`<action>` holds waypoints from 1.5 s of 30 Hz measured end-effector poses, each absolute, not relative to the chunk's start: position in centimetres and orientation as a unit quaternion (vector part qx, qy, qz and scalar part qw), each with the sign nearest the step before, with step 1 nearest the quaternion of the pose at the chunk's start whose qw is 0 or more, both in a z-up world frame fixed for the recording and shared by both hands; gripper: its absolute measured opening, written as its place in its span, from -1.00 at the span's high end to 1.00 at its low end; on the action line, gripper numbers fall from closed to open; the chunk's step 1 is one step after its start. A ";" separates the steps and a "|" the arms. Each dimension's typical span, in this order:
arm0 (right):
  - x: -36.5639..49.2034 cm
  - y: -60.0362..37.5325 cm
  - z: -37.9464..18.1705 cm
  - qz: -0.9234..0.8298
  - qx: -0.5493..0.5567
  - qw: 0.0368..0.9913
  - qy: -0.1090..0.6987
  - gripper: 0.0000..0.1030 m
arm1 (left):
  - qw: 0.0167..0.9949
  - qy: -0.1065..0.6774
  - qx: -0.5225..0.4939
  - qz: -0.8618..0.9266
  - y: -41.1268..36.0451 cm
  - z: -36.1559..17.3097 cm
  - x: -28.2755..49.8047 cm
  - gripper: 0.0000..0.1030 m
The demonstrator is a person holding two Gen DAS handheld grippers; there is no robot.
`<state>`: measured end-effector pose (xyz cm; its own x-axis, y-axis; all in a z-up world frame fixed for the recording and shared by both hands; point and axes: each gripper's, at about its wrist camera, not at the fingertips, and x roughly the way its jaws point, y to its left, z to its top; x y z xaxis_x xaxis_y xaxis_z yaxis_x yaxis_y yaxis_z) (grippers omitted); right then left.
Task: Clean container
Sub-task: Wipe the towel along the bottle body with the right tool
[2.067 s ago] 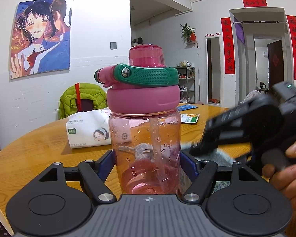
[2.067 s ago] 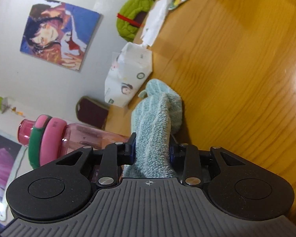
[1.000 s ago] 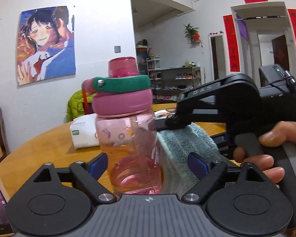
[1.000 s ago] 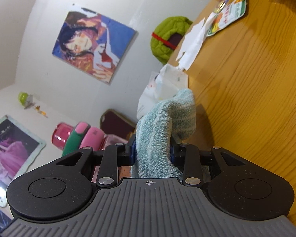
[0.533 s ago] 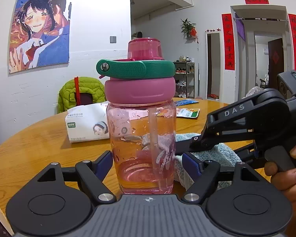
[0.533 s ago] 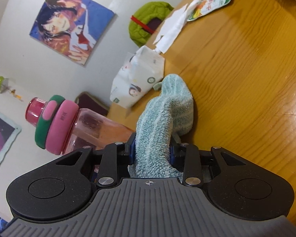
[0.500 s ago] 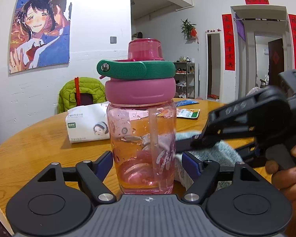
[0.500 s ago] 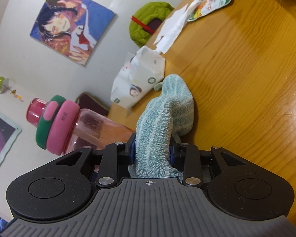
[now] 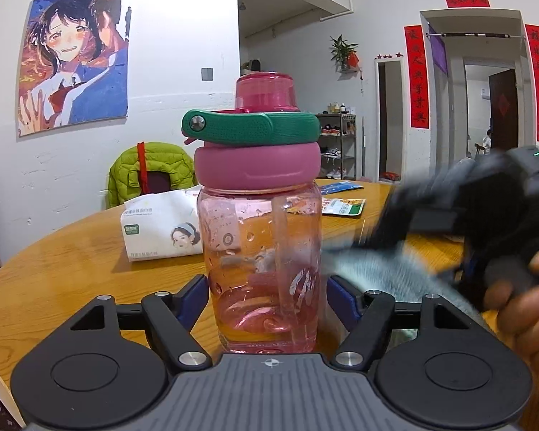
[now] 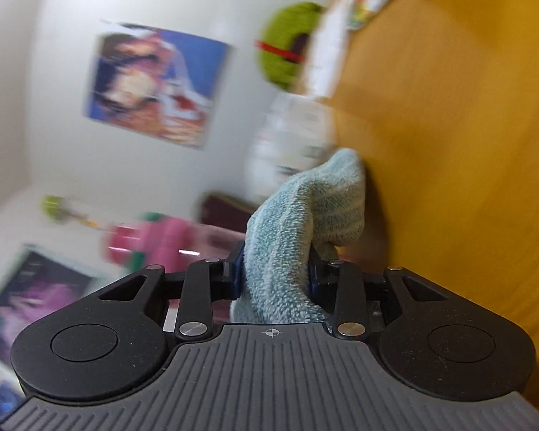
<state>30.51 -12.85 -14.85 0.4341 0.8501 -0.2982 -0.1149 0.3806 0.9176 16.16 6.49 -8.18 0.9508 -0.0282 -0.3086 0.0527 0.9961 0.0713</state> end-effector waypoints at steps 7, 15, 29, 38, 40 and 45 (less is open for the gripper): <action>29.5 -13.8 -12.8 0.378 0.445 0.743 0.327 0.31 | 0.987 0.157 0.038 -0.020 6.6 -8.0 16.1 -0.35; 29.9 -13.5 -12.9 0.387 0.464 0.723 0.336 0.31 | 0.987 0.157 0.038 -0.020 6.8 -7.9 16.0 -0.35; 31.0 -12.3 -13.2 0.323 0.377 0.773 0.394 0.13 | 0.987 0.151 0.042 -0.022 6.4 -8.0 15.8 -0.57; 29.6 -14.0 -10.6 0.303 0.314 0.824 0.361 0.09 | 0.987 0.153 0.035 -0.024 6.6 -8.1 16.0 -0.59; 29.8 -13.8 -10.8 0.300 0.304 0.824 0.373 0.29 | 0.987 0.154 0.035 -0.024 6.7 -8.2 16.1 -0.59; 30.3 -13.4 -12.1 0.306 0.318 0.808 0.391 0.23 | 0.987 0.153 0.036 -0.024 6.6 -8.2 16.1 -0.60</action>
<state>30.26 -13.44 -12.11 0.5069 0.7422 -0.4383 -0.2451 0.6116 0.7522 16.07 6.58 -8.24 0.9517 -0.0370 -0.3048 0.0588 0.9963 0.0626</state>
